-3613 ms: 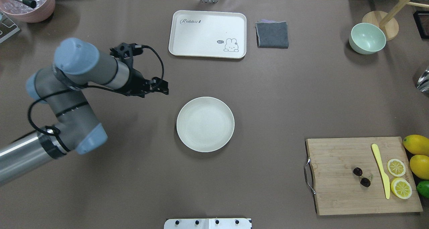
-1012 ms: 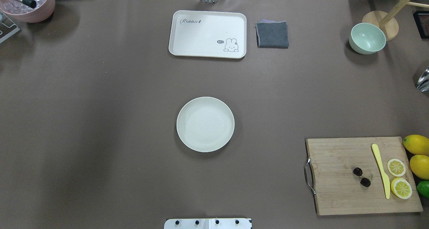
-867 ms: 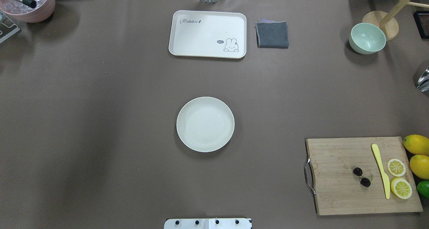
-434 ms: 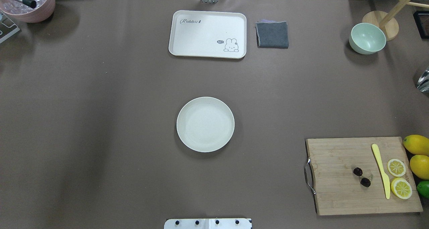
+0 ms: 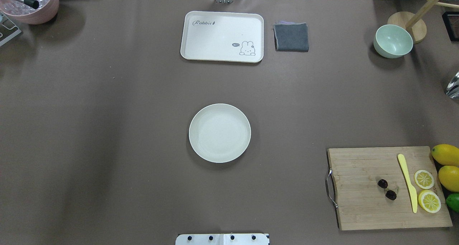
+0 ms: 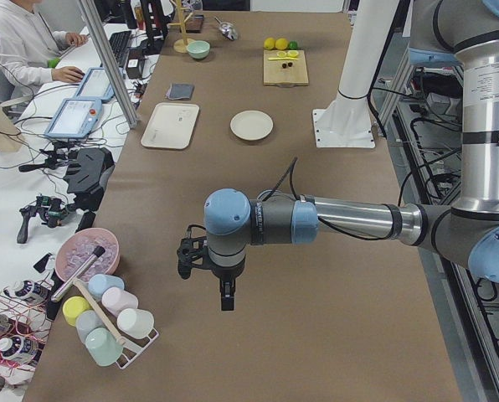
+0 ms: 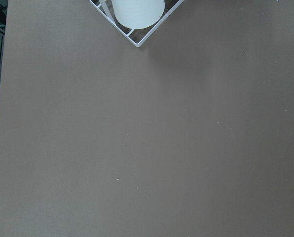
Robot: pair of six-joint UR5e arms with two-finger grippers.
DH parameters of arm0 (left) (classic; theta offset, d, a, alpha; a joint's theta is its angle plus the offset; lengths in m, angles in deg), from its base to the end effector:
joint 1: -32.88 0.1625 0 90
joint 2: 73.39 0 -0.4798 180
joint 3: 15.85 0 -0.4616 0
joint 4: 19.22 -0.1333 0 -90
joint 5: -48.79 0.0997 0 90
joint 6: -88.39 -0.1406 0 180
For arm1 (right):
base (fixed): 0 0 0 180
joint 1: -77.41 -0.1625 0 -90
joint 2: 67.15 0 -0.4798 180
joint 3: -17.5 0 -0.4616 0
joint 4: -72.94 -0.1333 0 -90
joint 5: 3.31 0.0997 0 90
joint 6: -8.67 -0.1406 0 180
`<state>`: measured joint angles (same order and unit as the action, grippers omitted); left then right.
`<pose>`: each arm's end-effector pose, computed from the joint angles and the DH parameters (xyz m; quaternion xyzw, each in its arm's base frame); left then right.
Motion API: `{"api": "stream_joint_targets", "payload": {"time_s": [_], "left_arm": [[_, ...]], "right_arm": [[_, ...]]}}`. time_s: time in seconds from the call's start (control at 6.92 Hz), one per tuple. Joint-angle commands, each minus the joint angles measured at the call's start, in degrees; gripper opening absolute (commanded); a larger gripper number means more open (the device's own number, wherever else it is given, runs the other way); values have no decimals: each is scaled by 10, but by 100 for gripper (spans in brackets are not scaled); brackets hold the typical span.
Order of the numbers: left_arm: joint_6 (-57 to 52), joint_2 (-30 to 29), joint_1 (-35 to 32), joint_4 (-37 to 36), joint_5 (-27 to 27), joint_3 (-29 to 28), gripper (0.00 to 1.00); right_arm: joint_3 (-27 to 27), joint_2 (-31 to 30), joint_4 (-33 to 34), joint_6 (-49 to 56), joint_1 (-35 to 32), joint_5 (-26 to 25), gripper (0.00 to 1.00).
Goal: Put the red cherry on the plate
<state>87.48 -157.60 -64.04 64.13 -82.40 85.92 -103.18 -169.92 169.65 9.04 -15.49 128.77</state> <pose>-0.1018 -0.5005 0.6987 0.0186 0.3513 -0.0511 0.9347 0.0619 -0.4487 0.5715 0.1012 -0.3546 -0.0145 0.9294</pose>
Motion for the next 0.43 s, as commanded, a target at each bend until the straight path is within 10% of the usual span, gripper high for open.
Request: {"api": "stream_joint_targets", "payload": {"time_s": [0.0,0.29], "left_arm": [[0,-1,0,0,0,1,99],[3,-1,0,0,-1,2,99]], "right_arm": [[-69,5,-1,-164,106,-34,100],[-157,-10,-1,-285,210,-38,100]]}}
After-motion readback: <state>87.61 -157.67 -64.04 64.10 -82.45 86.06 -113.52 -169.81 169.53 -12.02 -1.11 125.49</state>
